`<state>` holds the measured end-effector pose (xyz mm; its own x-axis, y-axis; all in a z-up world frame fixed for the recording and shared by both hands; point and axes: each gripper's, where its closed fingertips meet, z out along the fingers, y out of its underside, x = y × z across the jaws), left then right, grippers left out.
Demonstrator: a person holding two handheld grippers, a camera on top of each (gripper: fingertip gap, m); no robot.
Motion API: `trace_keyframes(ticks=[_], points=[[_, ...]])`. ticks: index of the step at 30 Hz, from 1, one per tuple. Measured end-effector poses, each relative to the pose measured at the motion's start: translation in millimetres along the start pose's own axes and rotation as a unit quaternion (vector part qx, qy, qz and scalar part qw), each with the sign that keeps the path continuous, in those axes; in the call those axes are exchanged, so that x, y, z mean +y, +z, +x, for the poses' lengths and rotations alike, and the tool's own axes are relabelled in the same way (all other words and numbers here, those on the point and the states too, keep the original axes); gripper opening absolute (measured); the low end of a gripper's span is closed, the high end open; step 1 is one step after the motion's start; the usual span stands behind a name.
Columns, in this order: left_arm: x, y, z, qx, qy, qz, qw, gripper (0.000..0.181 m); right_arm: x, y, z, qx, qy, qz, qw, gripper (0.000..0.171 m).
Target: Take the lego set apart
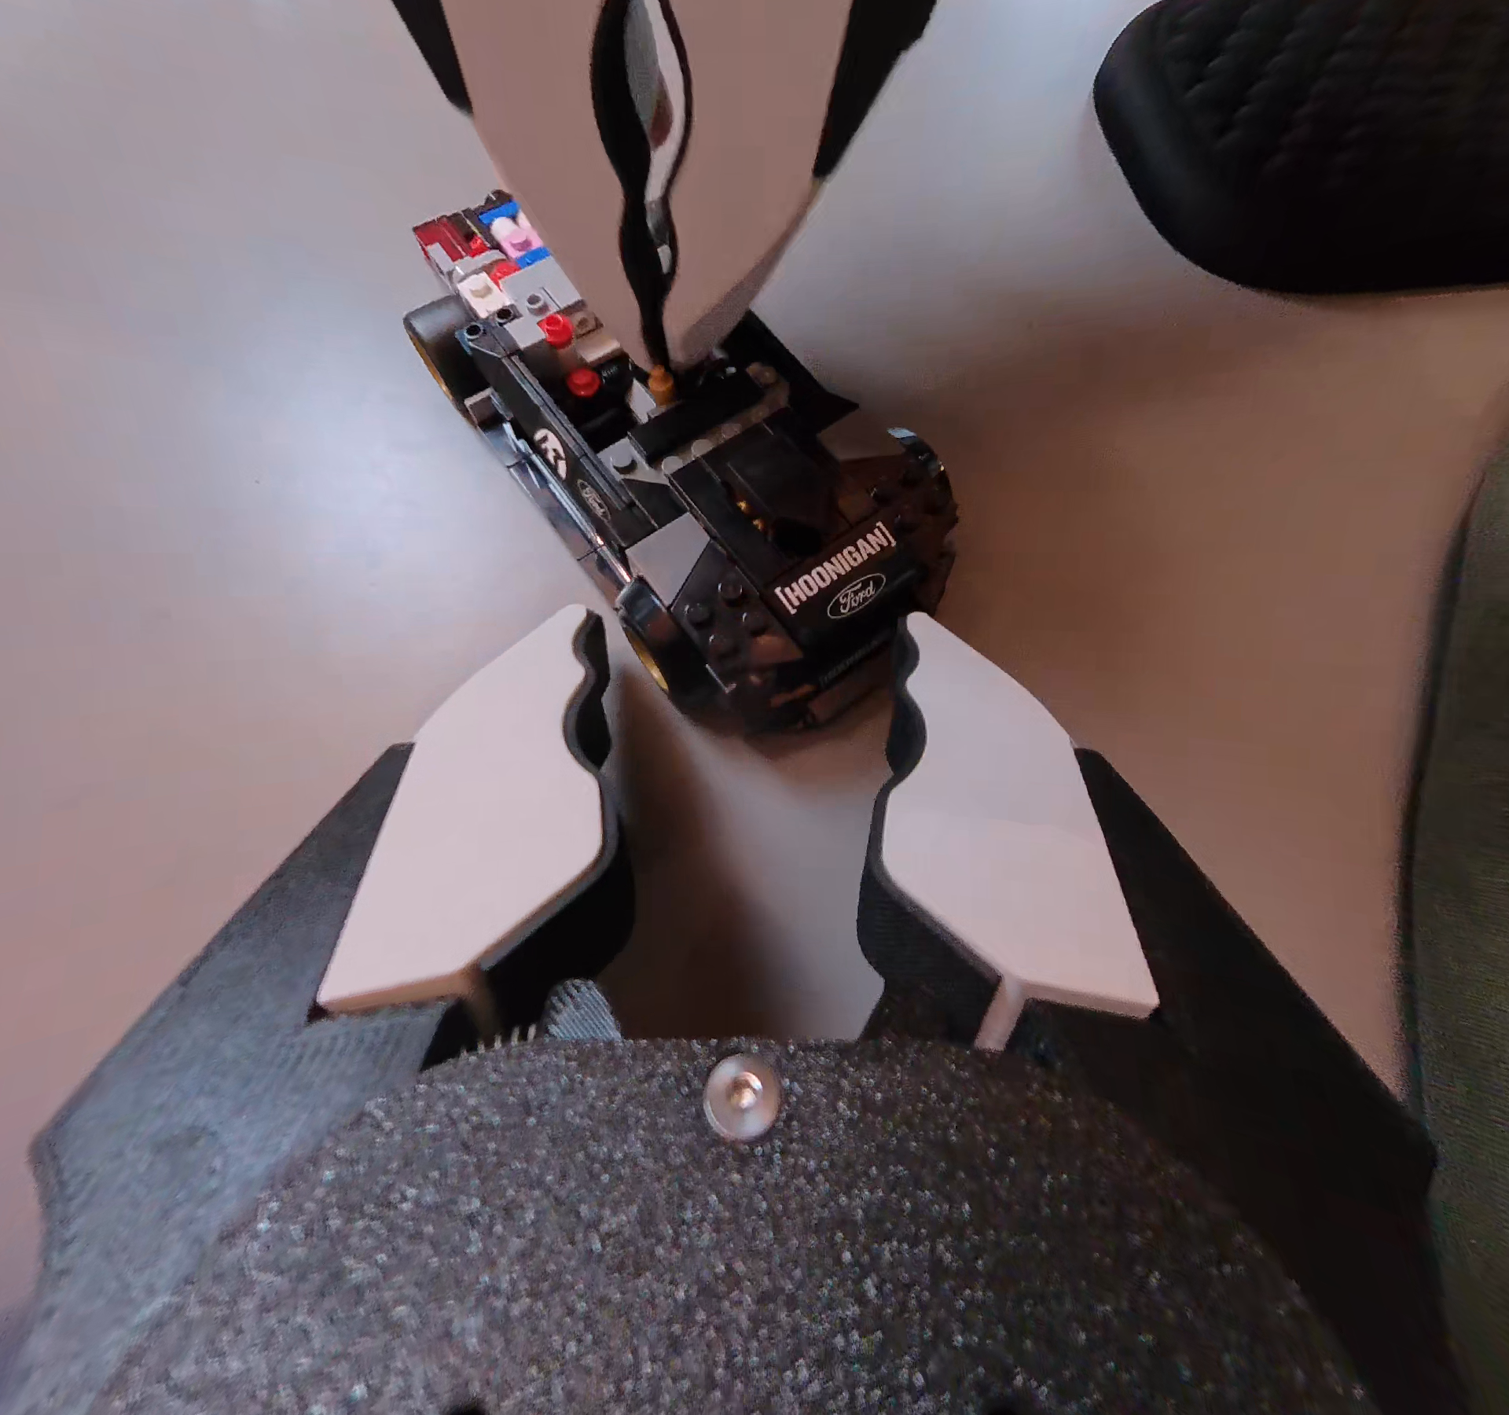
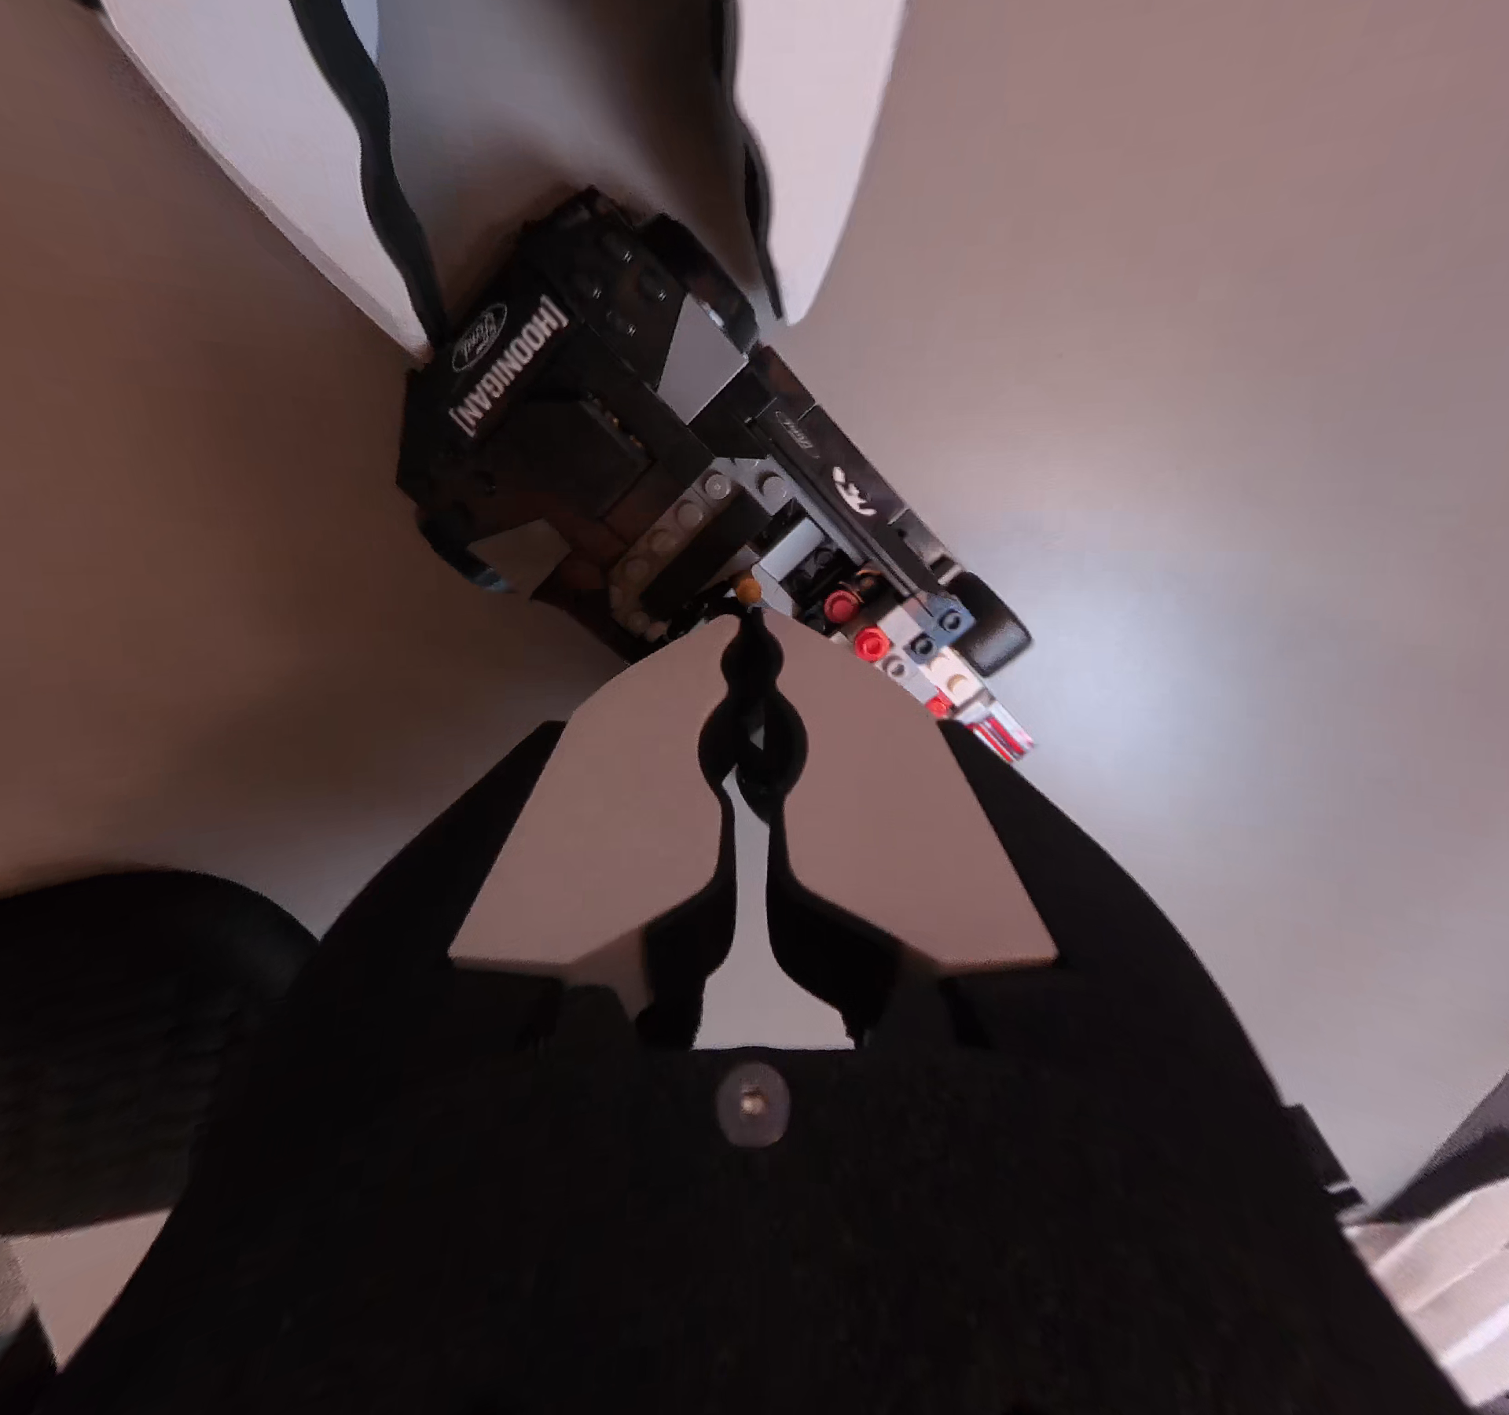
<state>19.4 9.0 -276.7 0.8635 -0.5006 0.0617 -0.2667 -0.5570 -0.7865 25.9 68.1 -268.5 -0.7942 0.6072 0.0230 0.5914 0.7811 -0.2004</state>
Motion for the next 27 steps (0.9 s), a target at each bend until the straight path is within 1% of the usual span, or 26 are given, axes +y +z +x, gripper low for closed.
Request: trace_keyframes(ticks=[4,9,12,15,18,20,23,25,27], points=[[-2.2,-1.8,-0.5,0.005,-0.007,0.01,1.0,0.066,1.8,-22.2,13.9,0.038,0.041,0.047,0.997,0.0],[-6.2,-4.8,-3.3,0.009,-0.025,0.027,0.999,0.066,0.7,-36.4,19.6,0.056,0.094,0.127,0.986,0.0],[-8.8,-6.8,-5.6,0.01,-0.033,0.038,0.999,0.064,-1.7,-43.7,21.9,0.057,0.141,0.19,0.97,0.0],[-11.2,-8.6,-6.3,0.015,-0.038,0.048,0.998,0.062,-4.0,-51.1,23.8,0.054,0.192,0.261,0.945,0.0],[-12.6,-11.3,-8.6,0.017,-0.047,0.056,0.997,0.061,-6.2,-61.5,26.4,0.046,0.25,0.342,0.905,0.0],[-17.7,-15.8,-11.3,0.013,-0.045,0.075,0.996,0.055,-9.8,-71.1,24.7,0.026,0.285,0.407,0.867,0.0],[-32.6,-25.1,-12.7,0.01,-0.038,0.12,0.992,0.045,-17.6,-85.5,19.2,-0.027,0.335,0.51,0.792,0.0],[-42.4,-31.0,-11.9,0.01,-0.03,0.15,0.988,0.039,-19.7,-92.3,19.8,-0.053,0.371,0.562,0.738,0.0],[-48.4,-34.9,-12.0,0.002,-0.019,0.169,0.985,0.035,-22.5,-98.0,18.6,-0.08,0.394,0.599,0.693,0.0]])
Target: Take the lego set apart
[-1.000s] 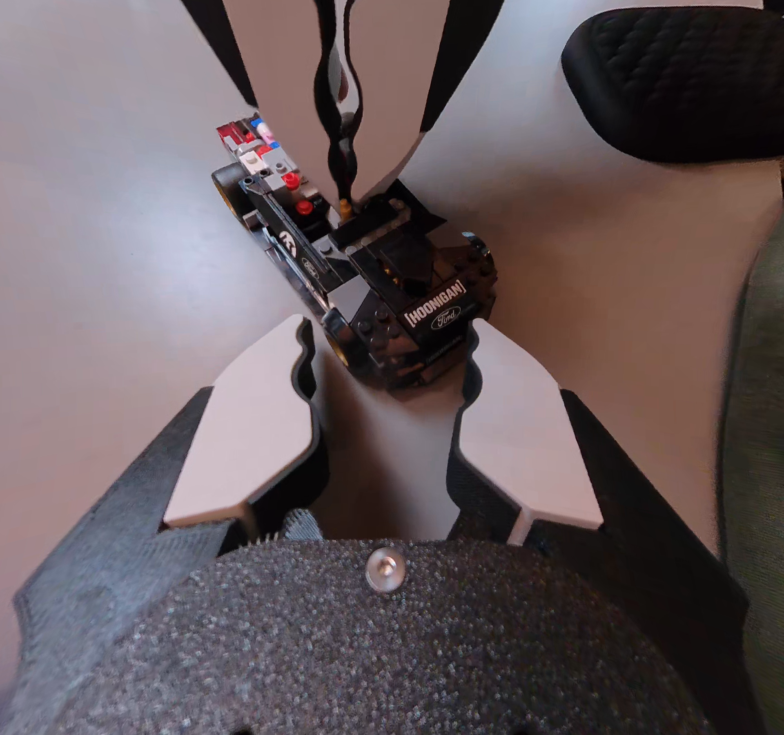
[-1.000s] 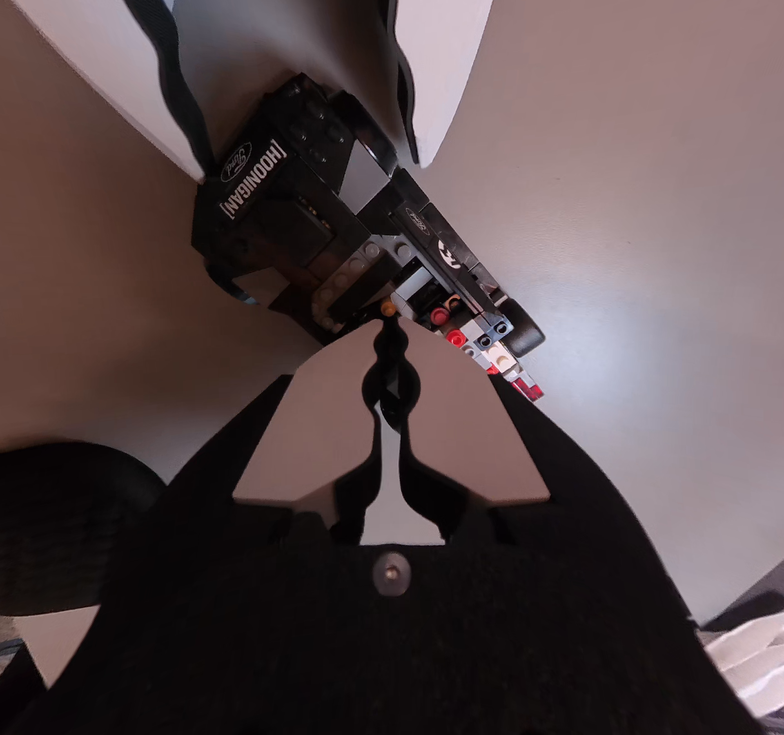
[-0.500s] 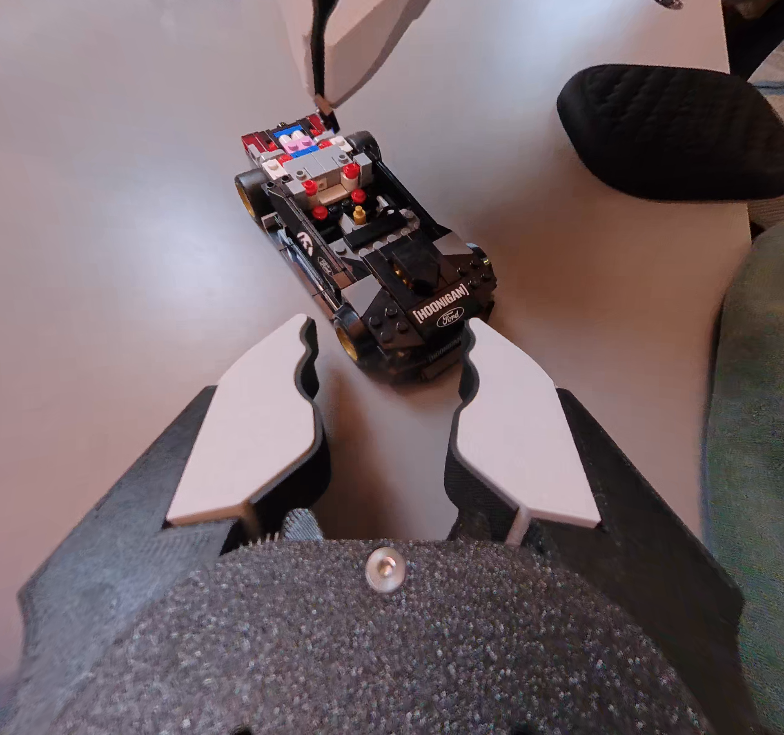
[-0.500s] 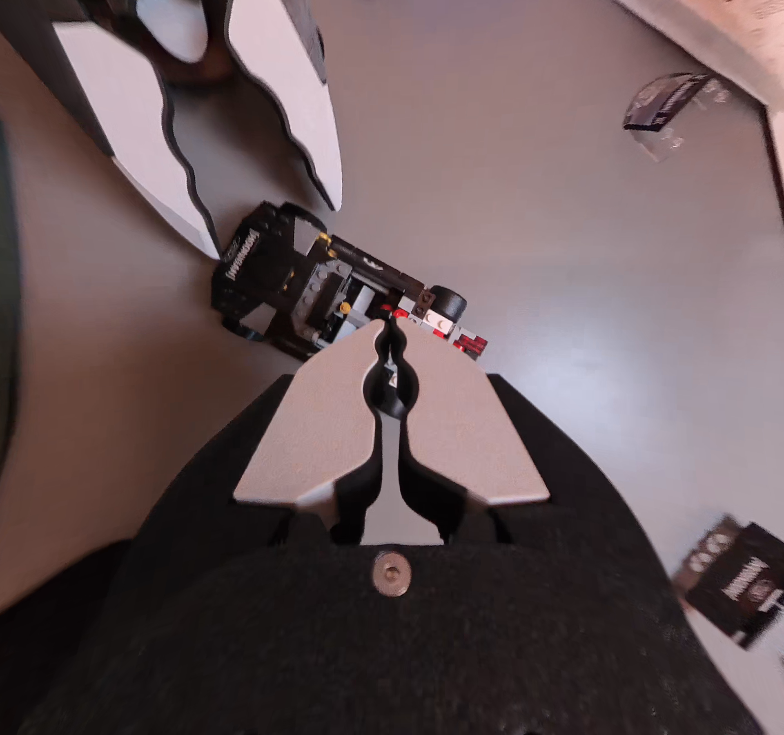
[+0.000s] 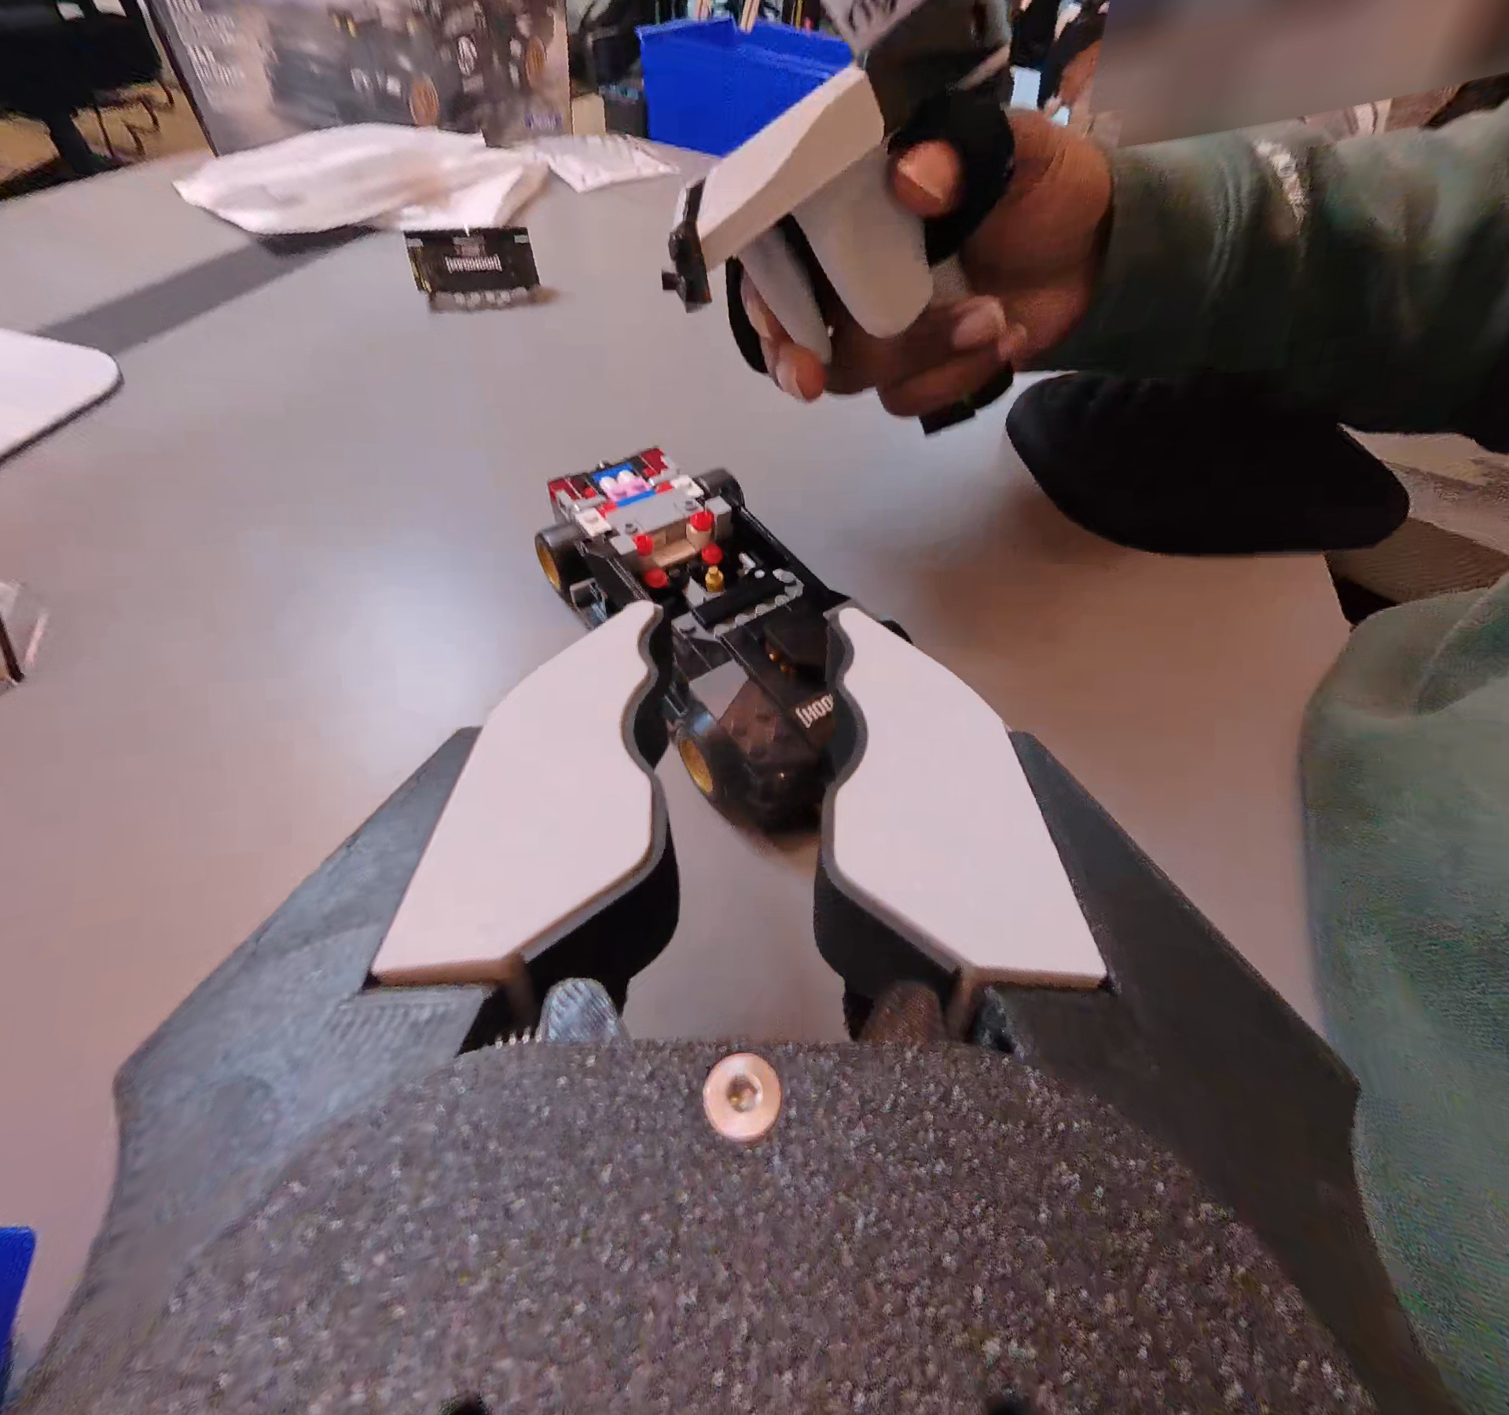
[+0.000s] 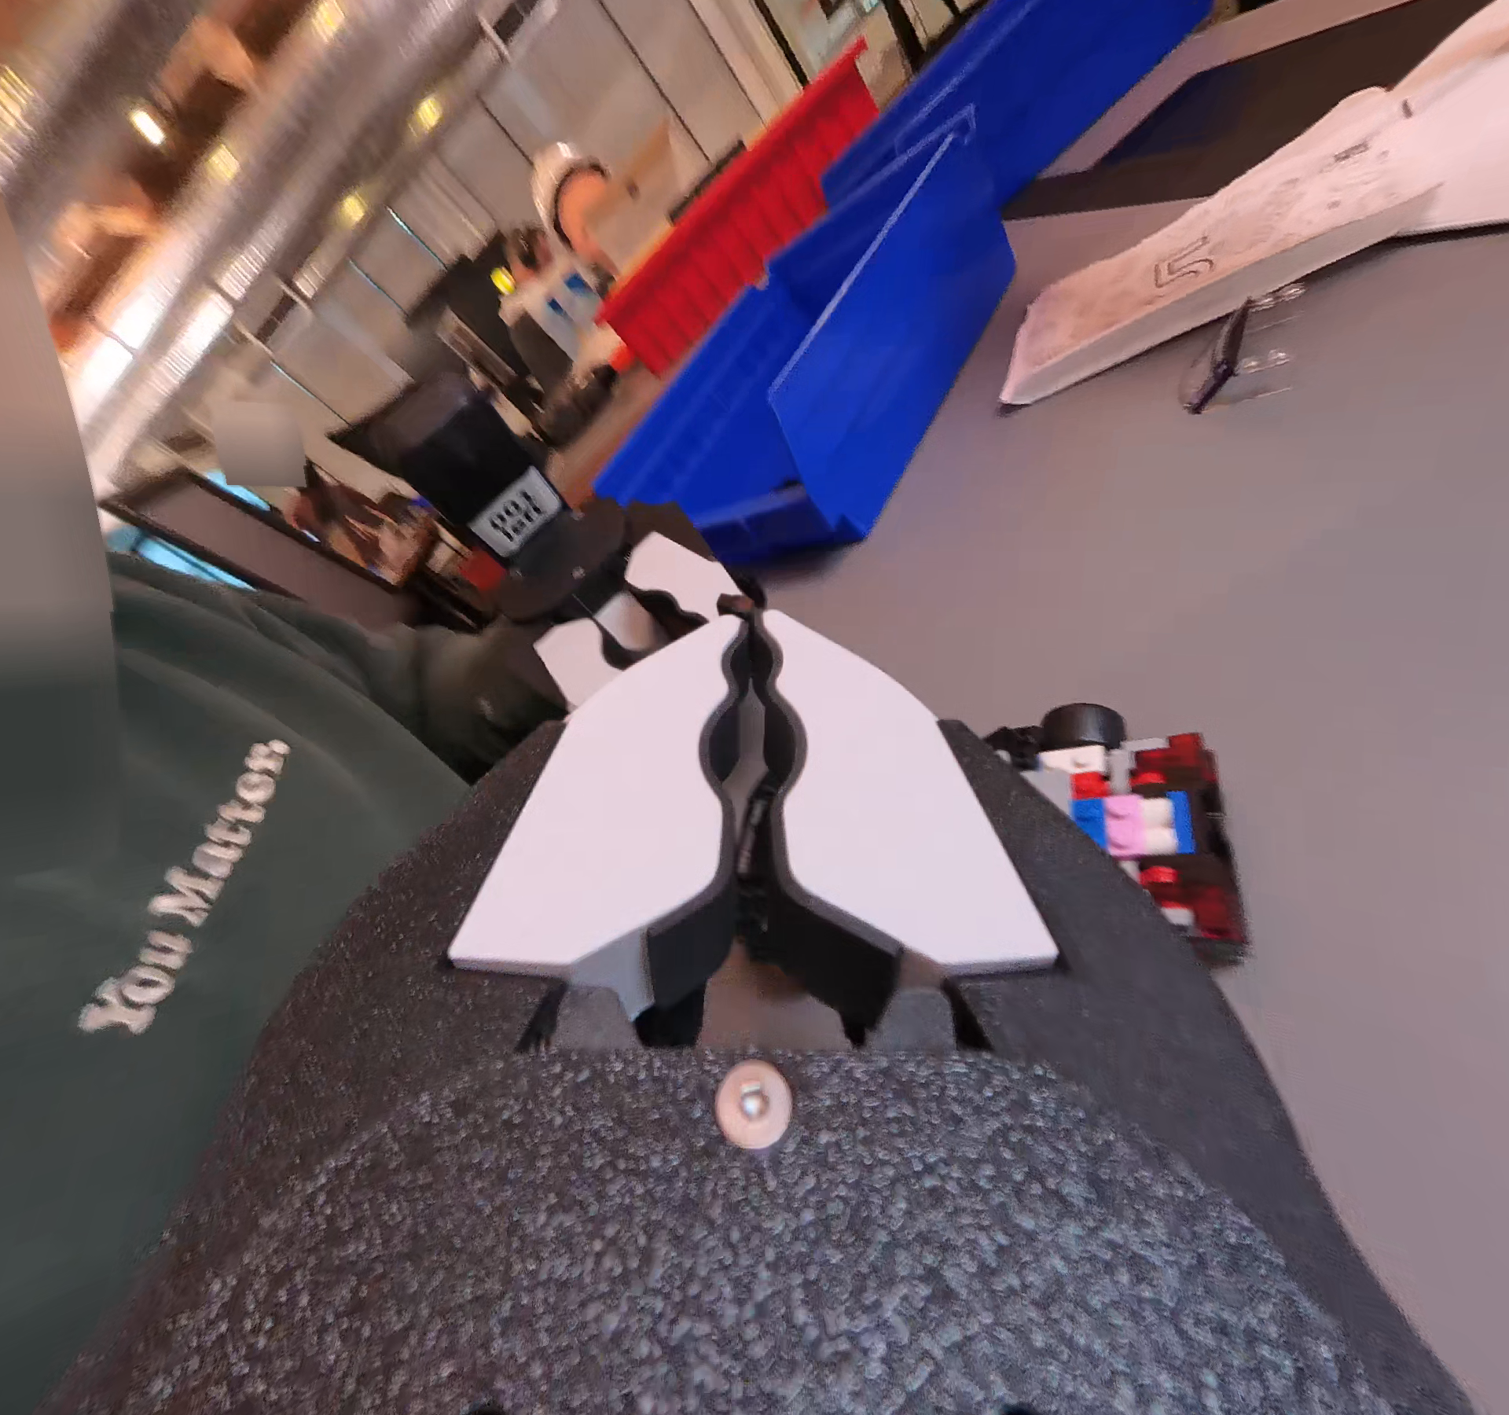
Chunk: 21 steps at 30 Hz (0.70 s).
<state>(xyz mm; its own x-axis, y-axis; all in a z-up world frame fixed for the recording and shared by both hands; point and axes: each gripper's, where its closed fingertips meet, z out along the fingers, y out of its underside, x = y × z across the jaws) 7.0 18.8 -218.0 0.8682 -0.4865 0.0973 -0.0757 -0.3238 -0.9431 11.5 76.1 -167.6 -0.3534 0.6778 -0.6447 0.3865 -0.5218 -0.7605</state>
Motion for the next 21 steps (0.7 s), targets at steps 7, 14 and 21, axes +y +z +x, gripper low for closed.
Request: trace_keyframes(ticks=[7,14,21], points=[[-29.9,-1.6,8.2,0.014,-0.017,0.073,0.997,0.028,2.5,11.4,-21.8,-0.069,0.063,0.048,0.995,0.0],[-56.4,0.1,19.0,0.086,-0.122,0.134,0.98,0.025,11.5,14.5,-32.6,-0.119,0.047,0.061,0.99,0.0],[-64.2,-0.2,28.0,0.158,-0.204,0.154,0.954,0.02,20.6,13.0,-51.2,-0.158,-0.024,0.054,0.986,0.0]])
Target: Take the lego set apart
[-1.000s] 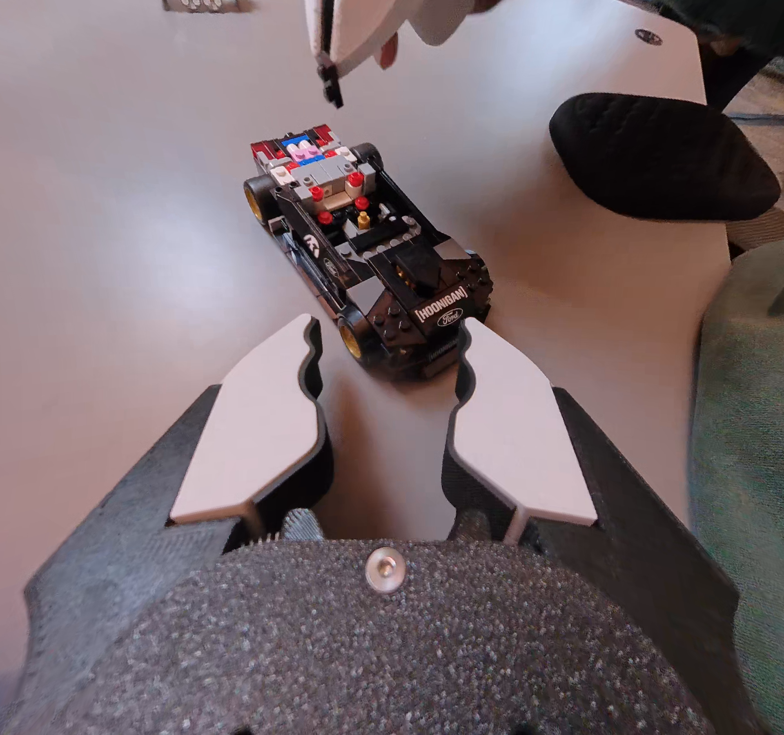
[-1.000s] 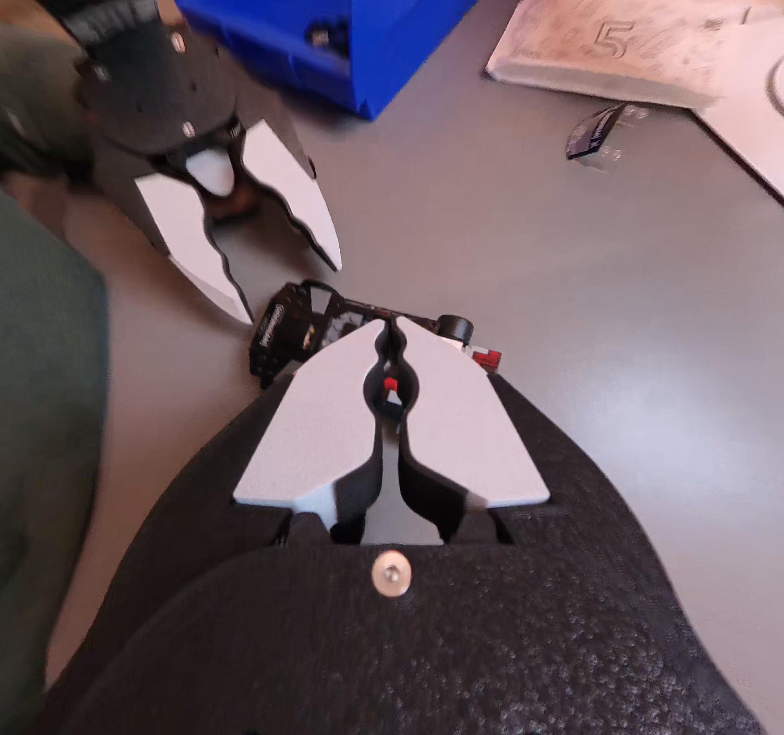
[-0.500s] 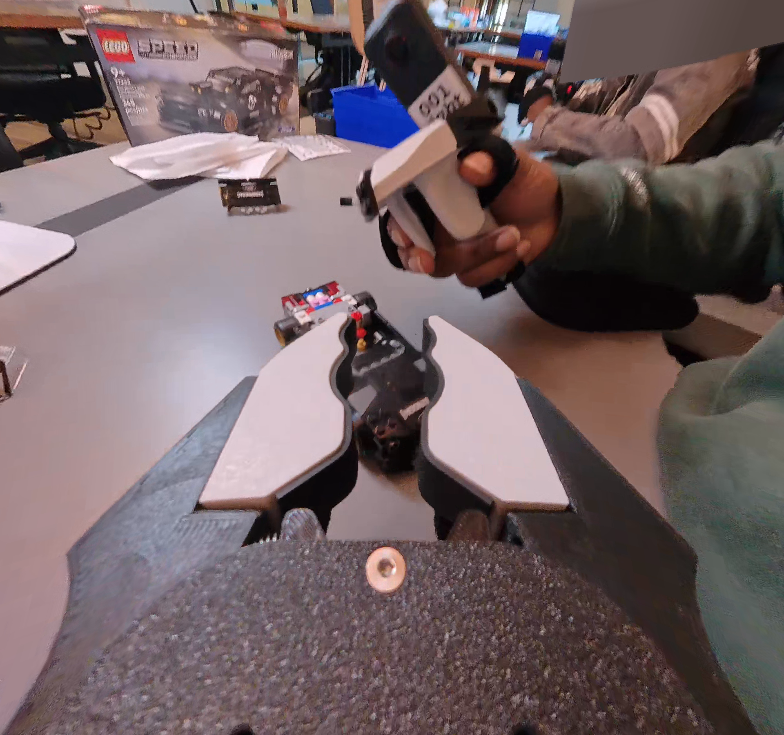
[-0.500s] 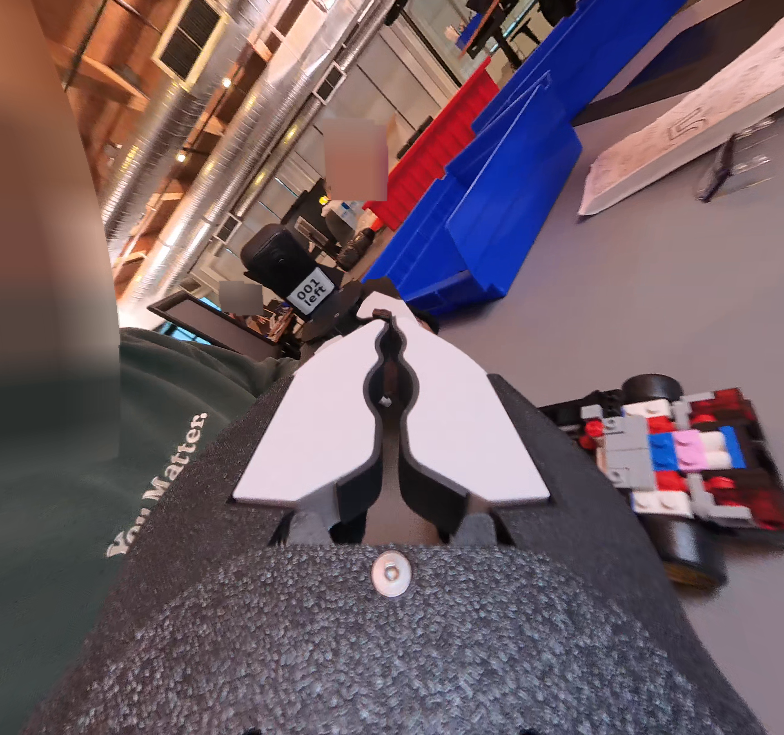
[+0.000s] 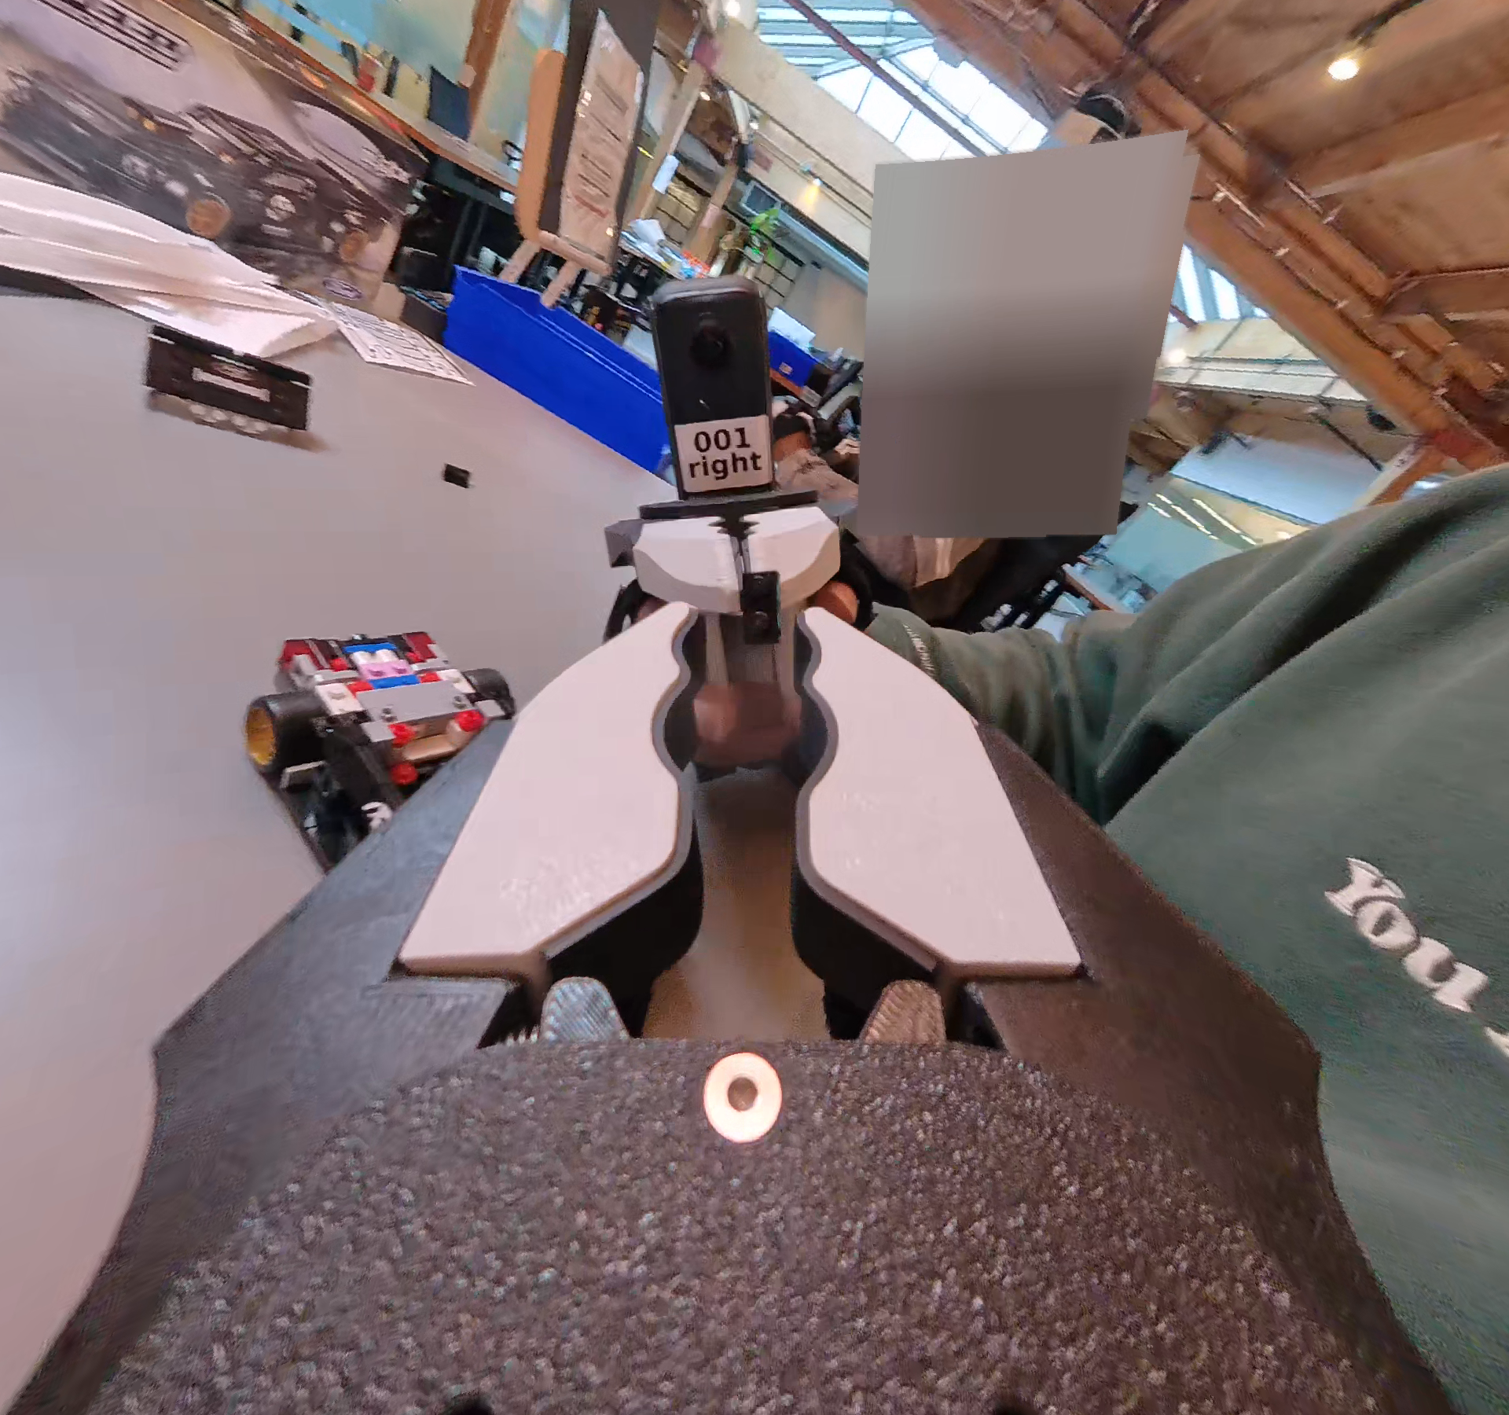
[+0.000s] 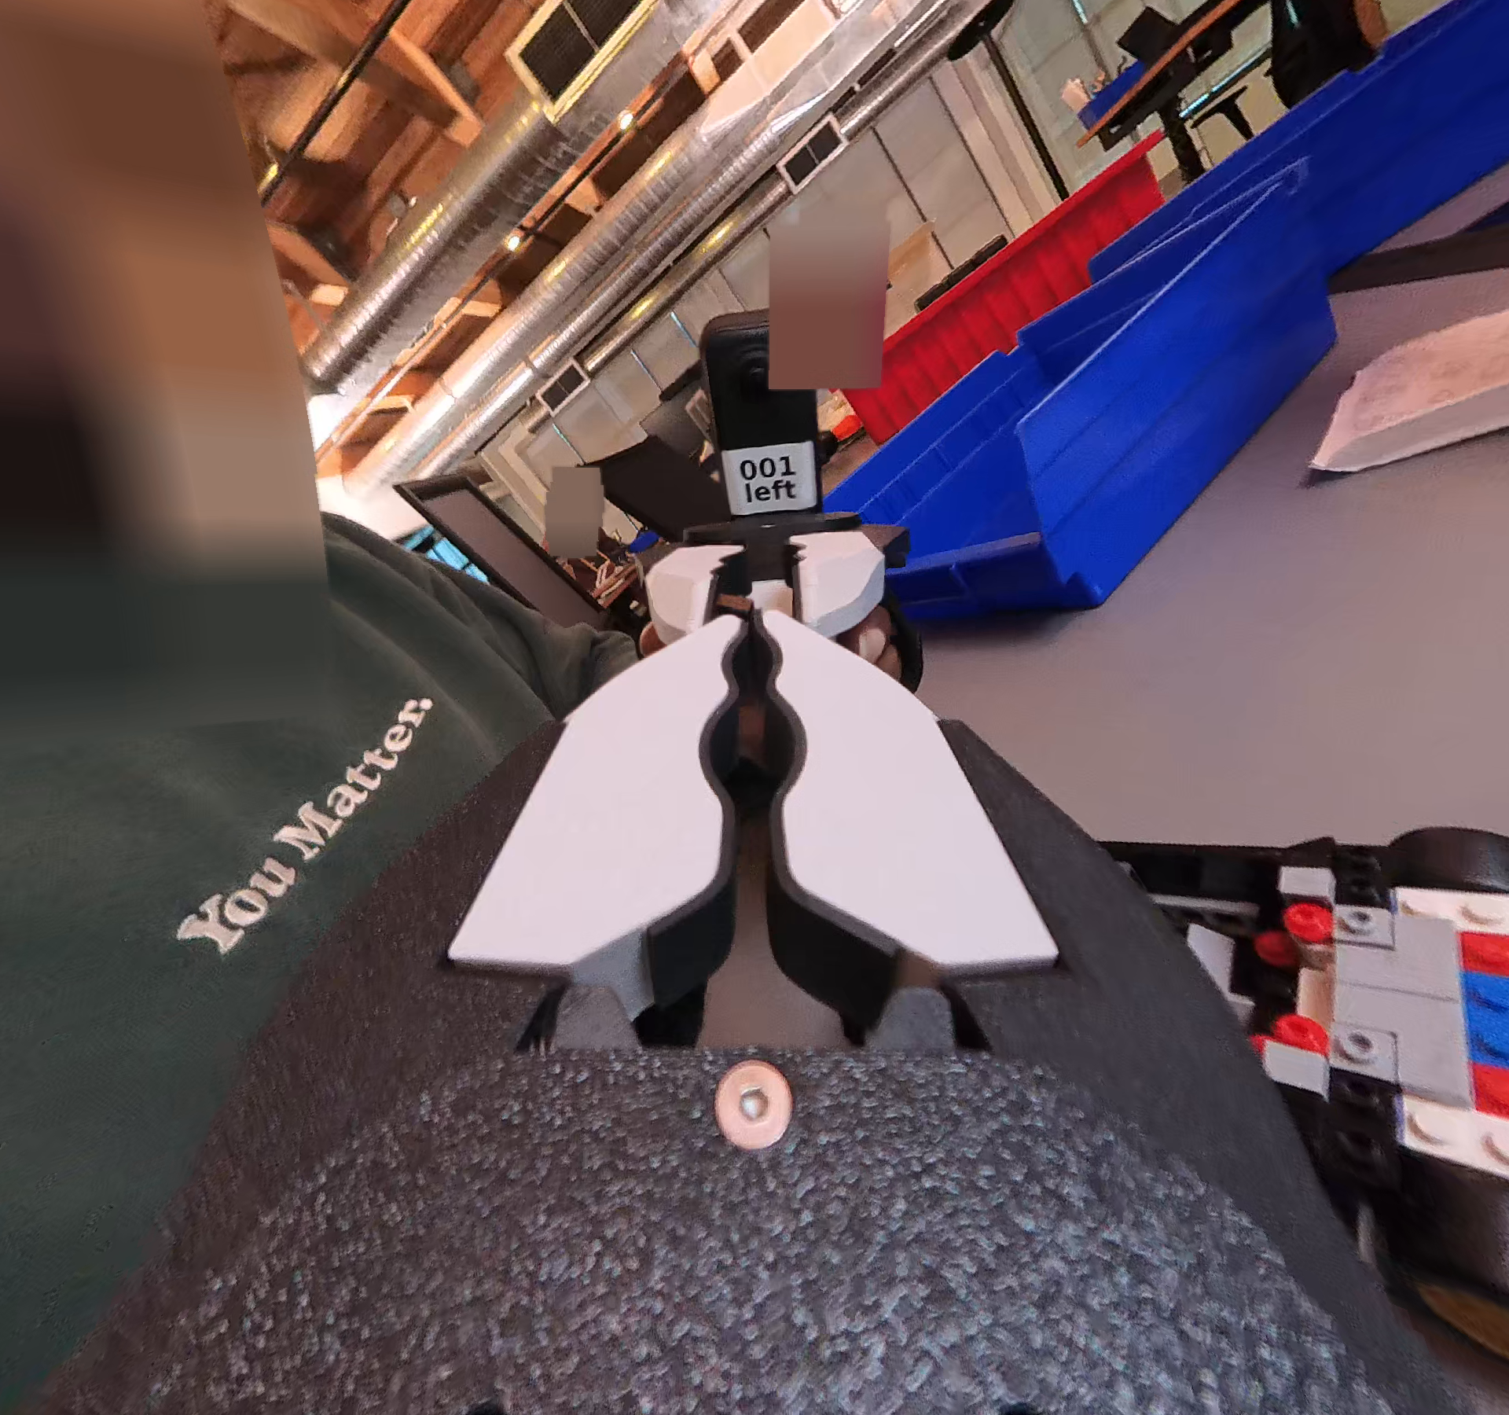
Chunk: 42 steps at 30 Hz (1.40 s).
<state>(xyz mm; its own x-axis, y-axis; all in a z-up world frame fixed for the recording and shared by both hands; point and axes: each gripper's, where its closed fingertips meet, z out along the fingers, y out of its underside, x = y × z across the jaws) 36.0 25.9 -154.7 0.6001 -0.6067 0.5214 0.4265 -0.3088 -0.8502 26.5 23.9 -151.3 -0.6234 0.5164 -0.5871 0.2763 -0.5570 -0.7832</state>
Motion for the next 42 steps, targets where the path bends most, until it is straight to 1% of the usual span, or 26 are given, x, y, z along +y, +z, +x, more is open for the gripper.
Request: trace_keyframes(ticks=[3,5,7,9,10,11,12,13,14,15,16,17,20,22,24,27,30,32,34,36,37,38,39,40,42], points=[[5.3,1.5,5.0,0.01,0.005,-0.019,1.0,0.015,4.5,3.3,-5.0,-0.008,-0.023,-0.01,1.0,0.0],[2.1,-1.8,6.9,0.009,0.022,-0.016,1.0,0.009,2.9,1.8,-4.8,-0.006,-0.032,-0.007,0.999,0.0],[-3.0,-6.0,7.8,0.005,0.037,-0.016,0.999,0.008,2.6,-0.2,-1.4,0.01,-0.045,-0.012,0.999,0.0],[-6.1,-13.1,-0.1,-0.034,0.078,-0.03,0.996,0.008,1.0,-1.9,1.3,0.028,-0.062,-0.016,0.998,0.0],[-7.8,-19.7,-10.3,-0.076,0.113,-0.046,0.99,0.008,-1.1,-3.7,3.6,0.042,-0.072,-0.016,0.996,0.0],[-12.5,-30.6,-25.2,-0.136,0.157,-0.063,0.976,0.008,-4.0,-6.3,6.0,0.057,-0.082,-0.015,0.995,0.0],[-20.9,-46.6,-42.2,-0.204,0.205,-0.08,0.954,0.008,-7.8,-10.1,9.0,0.074,-0.093,-0.013,0.993,0.0],[-32.6,-68.3,-60.9,-0.281,0.25,-0.097,0.921,0.009,-12.2,-14.7,12.4,0.092,-0.103,-0.009,0.99,0.0],[-46.9,-96.3,-79.4,-0.363,0.287,-0.112,0.879,0.009,-16.3,-19.6,15.6,0.11,-0.112,-0.006,0.988,0.005],[-59.2,-124.7,-92.9,-0.427,0.306,-0.123,0.842,0.008,-20.1,-24.7,18.6,0.126,-0.118,-0.004,0.985,0.006],[-65.5,-151.9,-104.2,-0.474,0.295,-0.135,0.819,0.009,-23.9,-29.7,21.2,0.139,-0.122,0.0,0.983,0.006],[-68.3,-175.7,-112.9,-0.506,0.267,-0.137,0.809,0.009,-27.8,-34.5,23.6,0.151,-0.124,0.005,0.981,0.006],[-52.0,-221.9,-132.6,-0.537,0.155,-0.152,0.816,0.009,-36.4,-45.9,28.4,0.172,-0.121,0.022,0.977,0.006],[-36.4,-238.2,-140.8,-0.546,0.113,-0.177,0.811,0.009,-38.7,-50.5,31.2,0.18,-0.116,0.029,0.976,0.005],[-29.0,-240.1,-143.6,-0.545,0.093,-0.183,0.813,0.012,-38.9,-53.4,34.5,0.188,-0.112,0.031,0.975,0.005],[-22.4,-235.7,-145.4,-0.533,0.069,-0.189,0.822,0.041,-36.5,-54.7,38.6,0.195,-0.104,0.03,0.975,0.006],[-22.4,-236.8,-147.6,-0.542,0.074,-0.187,0.816,0.057,-32.9,-53.5,40.6,0.197,-0.098,0.024,0.975,0.006],[-25.8,-234.7,-146.7,-0.54,0.081,-0.177,0.819,0.063,-30.9,-52.6,41.4,0.201,-0.102,0.018,0.974,0.006],[-36.6,-227.9,-142.0,-0.529,0.106,-0.148,0.829,0.063,-29.0,-52.1,42.4,0.209,-0.112,0.01,0.971,0.006],[-53.7,-218.8,-133.6,-0.517,0.148,-0.104,0.837,0.056,-28.4,-52.7,44.7,0.223,-0.127,0.002,0.966,0.006],[-62.8,-213.4,-127.2,-0.508,0.173,-0.08,0.84,0.048,-28.6,-53.2,46.2,0.233,-0.136,0.0,0.963,0.007],[-71.8,-208.5,-119.4,-0.499,0.199,-0.056,0.841,0.031,-29.2,-54.1,48.5,0.245,-0.146,-0.003,0.958,0.01],[-80.5,-203.0,-109.6,-0.486,0.231,-0.031,0.843,0.006,-30.3,-55.3,51.1,0.259,-0.156,-0.006,0.953,0.015],[-87.0,-197.0,-100.0,-0.469,0.258,-0.01,0.844,0.0,-31.9,-56.9,54.4,0.275,-0.168,-0.008,0.947,0.021],[-92.3,-189.0,-89.6,-0.451,0.279,0.008,0.848,0.0,-37.6,-59.6,59.4,0.3,-0.197,-0.011,0.933,0.02]])
